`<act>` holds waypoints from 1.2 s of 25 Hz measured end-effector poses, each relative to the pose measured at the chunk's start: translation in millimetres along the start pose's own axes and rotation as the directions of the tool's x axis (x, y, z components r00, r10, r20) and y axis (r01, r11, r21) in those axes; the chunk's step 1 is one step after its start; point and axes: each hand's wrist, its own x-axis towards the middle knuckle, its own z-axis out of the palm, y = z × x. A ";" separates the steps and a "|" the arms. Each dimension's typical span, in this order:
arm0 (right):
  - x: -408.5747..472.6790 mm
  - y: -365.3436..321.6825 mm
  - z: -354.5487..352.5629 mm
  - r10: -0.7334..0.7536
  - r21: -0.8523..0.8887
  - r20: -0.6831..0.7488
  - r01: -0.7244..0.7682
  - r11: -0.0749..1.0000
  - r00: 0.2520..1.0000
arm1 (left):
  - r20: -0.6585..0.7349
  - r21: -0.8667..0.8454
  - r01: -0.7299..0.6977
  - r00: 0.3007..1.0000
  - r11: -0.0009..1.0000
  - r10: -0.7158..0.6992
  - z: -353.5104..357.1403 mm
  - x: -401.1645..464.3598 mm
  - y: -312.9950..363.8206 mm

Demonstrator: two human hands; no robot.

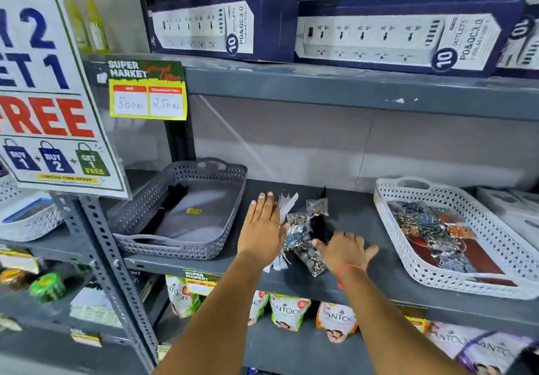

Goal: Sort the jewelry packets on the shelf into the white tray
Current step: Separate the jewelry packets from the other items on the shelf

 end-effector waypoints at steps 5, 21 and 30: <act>18.7 -2.8 22.6 0.155 0.133 0.254 -0.193 0.972 0.955 | 0.264 0.048 -0.042 0.964 0.998 0.028 30.4 39.6 8.9; 50.7 85.4 -54.2 -0.178 0.711 0.463 -0.244 0.659 0.868 | 0.591 -0.532 0.331 0.804 0.779 0.062 8.0 98.3 -3.6; 69.1 103.6 -41.5 -0.235 0.114 0.586 0.208 0.971 0.775 | 0.885 -0.237 0.256 0.455 0.937 0.100 18.3 67.0 69.3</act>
